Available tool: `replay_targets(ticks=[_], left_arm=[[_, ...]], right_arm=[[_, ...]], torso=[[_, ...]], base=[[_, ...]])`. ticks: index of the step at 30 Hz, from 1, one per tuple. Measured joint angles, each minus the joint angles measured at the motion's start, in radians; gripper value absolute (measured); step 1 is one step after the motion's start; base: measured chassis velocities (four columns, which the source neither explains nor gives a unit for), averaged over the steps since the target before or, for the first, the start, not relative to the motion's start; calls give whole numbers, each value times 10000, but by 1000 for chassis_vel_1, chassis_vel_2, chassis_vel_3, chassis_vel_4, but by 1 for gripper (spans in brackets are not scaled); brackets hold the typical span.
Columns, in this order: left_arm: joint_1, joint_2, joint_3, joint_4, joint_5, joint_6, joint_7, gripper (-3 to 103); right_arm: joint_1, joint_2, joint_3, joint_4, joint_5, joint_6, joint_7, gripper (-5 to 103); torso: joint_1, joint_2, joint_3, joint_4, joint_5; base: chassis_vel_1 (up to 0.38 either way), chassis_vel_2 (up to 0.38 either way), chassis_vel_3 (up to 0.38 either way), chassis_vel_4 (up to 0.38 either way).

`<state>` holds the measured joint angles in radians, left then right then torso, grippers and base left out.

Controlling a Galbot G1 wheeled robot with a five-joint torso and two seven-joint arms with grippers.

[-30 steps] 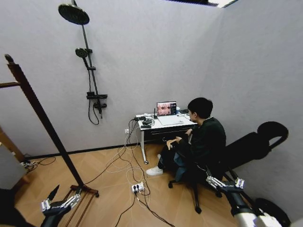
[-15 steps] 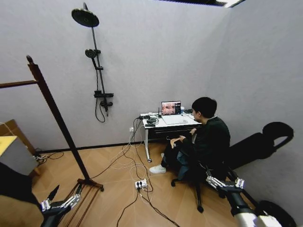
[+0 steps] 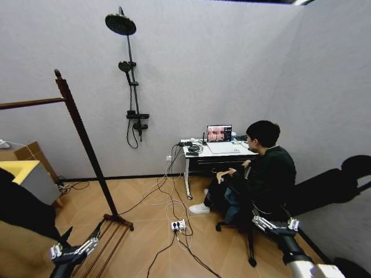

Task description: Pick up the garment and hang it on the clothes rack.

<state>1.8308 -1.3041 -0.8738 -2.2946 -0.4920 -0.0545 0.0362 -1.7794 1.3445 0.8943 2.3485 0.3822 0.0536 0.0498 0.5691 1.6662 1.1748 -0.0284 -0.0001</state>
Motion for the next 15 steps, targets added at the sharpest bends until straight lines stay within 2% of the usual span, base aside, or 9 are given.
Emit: replay_targets(ticks=[6, 8, 11, 12, 15], left_arm=[[0, 0, 0, 0, 0, 0, 0, 100], [0, 0, 1, 0, 0, 0, 0, 100], [0, 0, 0, 0, 0, 0, -3, 100], [0, 0, 0, 0, 0, -1, 0, 100], [1, 0, 0, 0, 0, 0, 0, 100]], right_arm=[[0, 0, -1, 0, 0, 0, 0, 100], [0, 0, 0, -1, 0, 0, 0, 100], [-1, 0, 0, -1, 0, 0, 0, 100], [0, 0, -1, -1, 0, -1, 0, 100], [-1, 0, 0, -1, 0, -1, 0, 100]], torso=[[-1, 0, 0, 2, -3], [-5, 2, -1, -1, 6], [-4, 3, -2, 1, -10], [-4, 3, -1, 2, 4], [-4, 2, -1, 1, -1]], base=[[142, -171, -158, 155], [234, -205, -220, 196], [261, -252, -244, 246], [271, -266, -271, 279], [285, -271, -305, 281]])
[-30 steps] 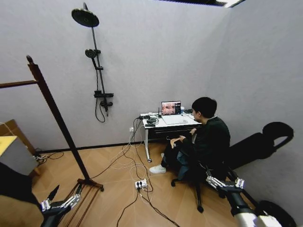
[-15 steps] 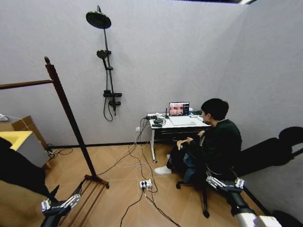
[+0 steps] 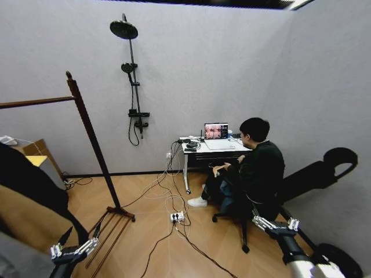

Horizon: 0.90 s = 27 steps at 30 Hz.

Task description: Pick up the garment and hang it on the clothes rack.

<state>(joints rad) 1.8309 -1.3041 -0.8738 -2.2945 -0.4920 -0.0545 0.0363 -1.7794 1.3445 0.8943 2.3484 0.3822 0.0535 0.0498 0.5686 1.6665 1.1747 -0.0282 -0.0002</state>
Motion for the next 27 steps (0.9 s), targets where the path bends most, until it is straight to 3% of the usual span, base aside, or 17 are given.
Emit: replay_targets(ticks=[9, 12, 14, 19, 20, 23, 27], left_arm=[[0, 0, 0, -1, 0, 0, 0, 100], [0, 0, 0, -2, 0, 0, 5, 100], [0, 0, 0, 0, 0, 0, 0, 100], [0, 0, -1, -1, 0, 0, -3, 100], [0, 0, 0, 0, 0, 0, -1, 100], [0, 0, -1, -2, 1, 0, 2, 100], [-1, 0, 0, 0, 0, 0, 0, 100]], right_arm=[[0, -1, 0, 1, 0, 0, 0, 100], [0, -1, 0, 0, 0, 0, 0, 100], [-2, -1, 1, 1, 0, 0, 0, 100], [-1, 0, -1, 0, 1, -1, 0, 100], [0, 0, 1, 2, 0, 1, 0, 100], [0, 0, 0, 1, 0, 0, 1, 100], [1, 0, -1, 2, 0, 1, -1, 100]], torso=[[-2, 2, -1, 0, -6], [-2, 2, -1, -2, 10], [-3, 2, -1, -1, -10], [-2, 2, 0, 1, 10], [0, 0, 0, 0, -14], [0, 1, 0, -1, 17], [3, -2, 1, 0, -6]], base=[[330, -344, -348, 348], [370, -376, -366, 365], [352, -363, -350, 366], [348, -357, -362, 355], [304, -371, -306, 366], [342, -333, -331, 365], [334, -402, -319, 379]])
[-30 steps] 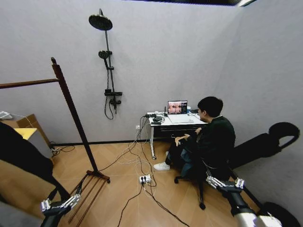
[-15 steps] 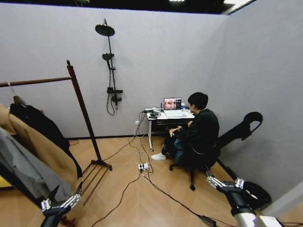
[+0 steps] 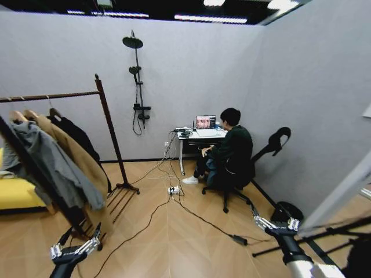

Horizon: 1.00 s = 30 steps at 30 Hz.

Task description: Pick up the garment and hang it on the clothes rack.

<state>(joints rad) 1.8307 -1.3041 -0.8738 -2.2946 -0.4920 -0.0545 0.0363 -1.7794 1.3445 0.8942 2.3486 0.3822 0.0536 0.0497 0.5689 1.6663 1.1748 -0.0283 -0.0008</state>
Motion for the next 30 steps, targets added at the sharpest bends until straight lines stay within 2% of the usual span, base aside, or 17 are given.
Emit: replay_targets(ticks=[1, 3, 4, 5, 10, 13, 14, 15, 16, 19, 21, 22, 26, 28, 30], left_arm=[[1, 0, 1, -1, 0, 0, 6, 100], [1, 0, 0, 0, 0, 0, 0, 100], [0, 0, 0, 0, -1, 0, -1, 100], [1, -1, 0, -1, 0, 0, 4, 100], [0, 0, 2, 0, 0, 0, 11, 100], [1, -1, 1, 0, 0, 0, 3, 100], [1, -1, 1, 0, 0, 0, 3, 100], [2, -1, 0, 0, 0, 0, 1, 100], [3, -1, 0, 0, 0, 0, 0, 100], [4, -1, -1, 0, 0, 0, -4, 100], [0, 0, 0, -1, 0, 0, 4, 100], [0, 0, 0, -1, 0, 0, 4, 100], [0, 0, 0, -1, 0, 0, 5, 100], [0, 0, 0, 0, 0, 0, 2, 100], [0, 0, 0, 0, 0, 0, 1, 100]], right_arm=[[0, -1, 1, -1, 0, -1, 1, 100], [-1, 0, 1, -1, 0, -1, 1, 100], [-2, -1, 2, 0, 0, 0, 1, 100], [-1, 0, 0, -1, 0, -1, 1, 100], [-1, -1, 3, -2, 0, 0, 2, 100], [-4, -1, 3, -1, 0, 0, 2, 100], [-4, -1, 3, -1, 0, 0, 2, 100], [-6, -1, 2, -2, 0, -1, 2, 100], [-4, -1, 3, -2, 0, -1, 2, 100], [-3, 0, 1, 0, 0, -1, 1, 100], [-5, 0, 3, -2, 0, -1, 2, 100], [-5, 0, 3, -2, 0, -1, 2, 100], [1, 0, 3, -1, 0, 0, 2, 100], [5, 0, 1, -1, 0, -1, 2, 100], [6, -1, 0, -1, 0, -1, 2, 100]], torso=[[1, 0, 0, 0, 16], [-5, 4, -3, 1, 14], [-4, 3, -2, -1, -7], [3, -1, 2, 0, 16], [1, 0, 2, -1, 12], [-7, 4, -2, -1, -4], [-7, 4, -2, -1, -4], [-10, 8, -4, -2, 19], [-10, 7, -3, 4, 8], [-12, 9, -5, 6, 4], [-8, 5, -2, -9, 8], [-8, 5, -2, -9, 8], [4, -2, 2, -3, 6], [10, -5, 4, 7, 8], [10, -5, 3, 5, 7]], base=[[344, -380, -327, 369], [337, -380, -338, 374], [320, -386, -338, 418], [320, -379, -314, 418], [314, -381, -323, 393], [284, -367, -278, 383], [284, -296, -261, 383], [281, -296, -277, 311], [176, -246, -277, 248], [150, -37, -164, 206], [-16, -15, -99, 11], [-16, -55, -92, 11], [-75, 5, 72, -22], [-33, 59, 104, -37], [-21, 49, 64, -43]])
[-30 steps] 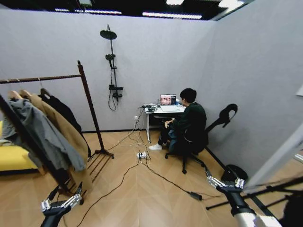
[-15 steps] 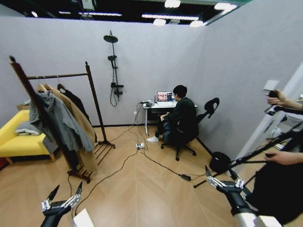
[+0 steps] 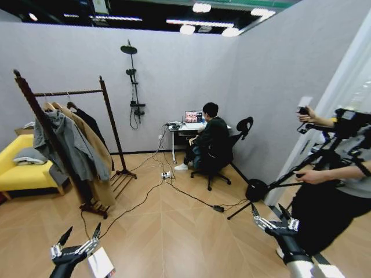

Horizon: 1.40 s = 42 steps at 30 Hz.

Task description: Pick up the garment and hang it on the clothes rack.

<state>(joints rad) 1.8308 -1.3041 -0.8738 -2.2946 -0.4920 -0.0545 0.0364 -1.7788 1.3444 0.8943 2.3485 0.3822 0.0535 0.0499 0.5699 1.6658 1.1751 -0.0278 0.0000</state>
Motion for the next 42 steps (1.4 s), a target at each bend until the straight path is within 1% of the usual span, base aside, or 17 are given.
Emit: replay_targets(ticks=[1, 4, 42], left_arm=[[-1, 0, 0, 0, 0, 0, 0, 100], [-1, 0, 0, 0, 0, 0, 0, 100], [1, 0, 0, 0, 0, 0, 0, 100]], right_arm=[[0, 0, 0, 0, 0, 0, 0, 100], [-1, 0, 1, 0, 0, 0, 0, 100], [-6, 0, 0, 0, 0, 1, 0, 100]], torso=[[0, 0, 0, -6, 0], [-4, 1, -1, -7, 1], [-13, 6, -4, -5, 0]], base=[[-36, 49, 17, -56], [-12, 16, 6, -19], [0, 0, 0, 0]])
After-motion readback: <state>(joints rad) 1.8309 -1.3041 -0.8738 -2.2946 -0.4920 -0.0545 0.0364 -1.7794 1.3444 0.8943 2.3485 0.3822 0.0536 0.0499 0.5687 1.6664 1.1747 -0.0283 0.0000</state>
